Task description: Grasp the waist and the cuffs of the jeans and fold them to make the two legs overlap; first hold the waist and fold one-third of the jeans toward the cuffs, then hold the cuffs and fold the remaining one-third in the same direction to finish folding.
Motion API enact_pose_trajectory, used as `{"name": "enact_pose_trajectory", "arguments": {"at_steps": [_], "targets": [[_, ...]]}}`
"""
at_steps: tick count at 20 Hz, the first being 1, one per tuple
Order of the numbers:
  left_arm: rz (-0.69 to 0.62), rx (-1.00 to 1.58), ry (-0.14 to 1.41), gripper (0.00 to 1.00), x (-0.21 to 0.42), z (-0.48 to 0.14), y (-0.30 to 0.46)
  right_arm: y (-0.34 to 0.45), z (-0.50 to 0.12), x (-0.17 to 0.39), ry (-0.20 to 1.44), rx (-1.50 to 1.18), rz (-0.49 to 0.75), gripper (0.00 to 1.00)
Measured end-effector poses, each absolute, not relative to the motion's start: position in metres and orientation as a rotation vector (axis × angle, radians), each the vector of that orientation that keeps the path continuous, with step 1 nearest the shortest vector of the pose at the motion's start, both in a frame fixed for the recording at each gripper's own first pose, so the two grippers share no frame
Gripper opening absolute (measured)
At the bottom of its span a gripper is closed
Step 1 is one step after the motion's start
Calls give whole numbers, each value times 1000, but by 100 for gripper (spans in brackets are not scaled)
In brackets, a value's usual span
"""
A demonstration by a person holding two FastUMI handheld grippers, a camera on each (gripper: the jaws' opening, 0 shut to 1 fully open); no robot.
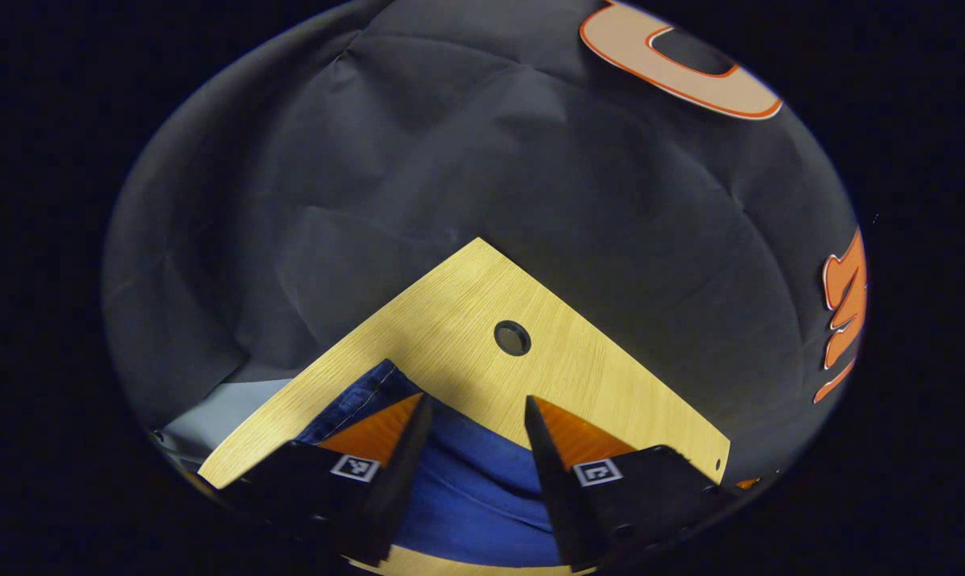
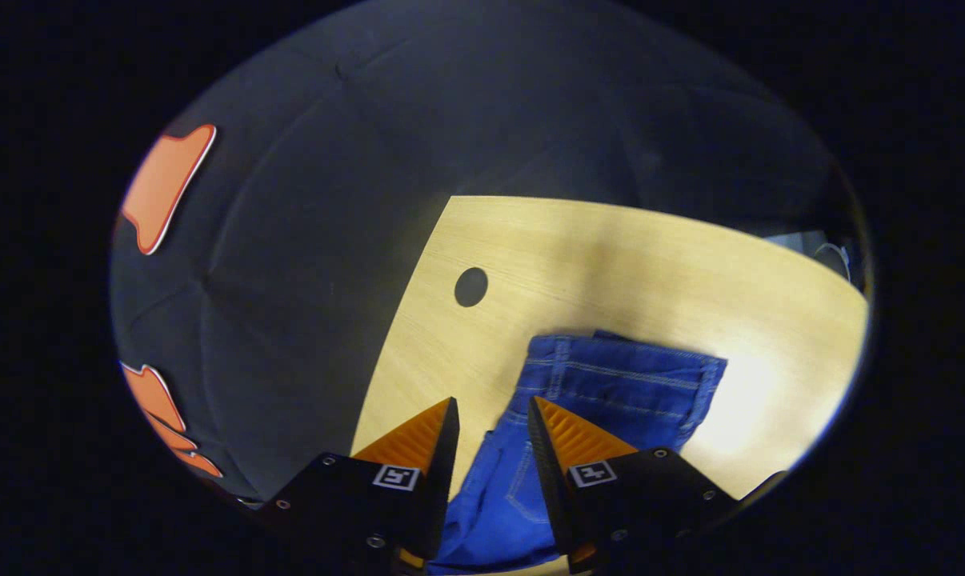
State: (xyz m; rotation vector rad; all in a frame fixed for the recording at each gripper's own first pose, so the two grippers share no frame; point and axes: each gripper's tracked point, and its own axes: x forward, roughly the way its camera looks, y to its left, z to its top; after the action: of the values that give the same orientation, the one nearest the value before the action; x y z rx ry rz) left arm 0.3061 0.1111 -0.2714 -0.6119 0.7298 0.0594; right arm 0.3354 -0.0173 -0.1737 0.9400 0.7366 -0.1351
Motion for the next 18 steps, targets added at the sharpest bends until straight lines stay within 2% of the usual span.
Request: {"name": "enact_pose_trajectory", "arguments": {"at_steps": [1,2,4,8,9,11,13,14,18], "targets": [[55,-577,716,85,301,-263,109,-25,-184,327,767,881,-151,67],[49,-538,699,90,297,-256,109,-36,-194,318,778,813,-175,64],[39,-468,661,96,296,-249,107,-56,-211,306,799,703,-234,99],[9,-386,642,98,282,-228,96,-62,-244,285,900,685,-270,99],[4,-353,645,95,276,-225,94,-59,-255,278,943,685,-263,99],[-18,-232,669,98,267,-228,94,-56,-271,272,993,689,-260,99],[-26,-120,680,100,269,-233,95,-54,-279,276,998,714,-268,99],[-32,-104,689,98,267,-236,94,-55,-279,278,1001,722,-274,99],[-19,-160,690,98,270,-237,96,-51,-277,284,984,721,-255,94]]}}
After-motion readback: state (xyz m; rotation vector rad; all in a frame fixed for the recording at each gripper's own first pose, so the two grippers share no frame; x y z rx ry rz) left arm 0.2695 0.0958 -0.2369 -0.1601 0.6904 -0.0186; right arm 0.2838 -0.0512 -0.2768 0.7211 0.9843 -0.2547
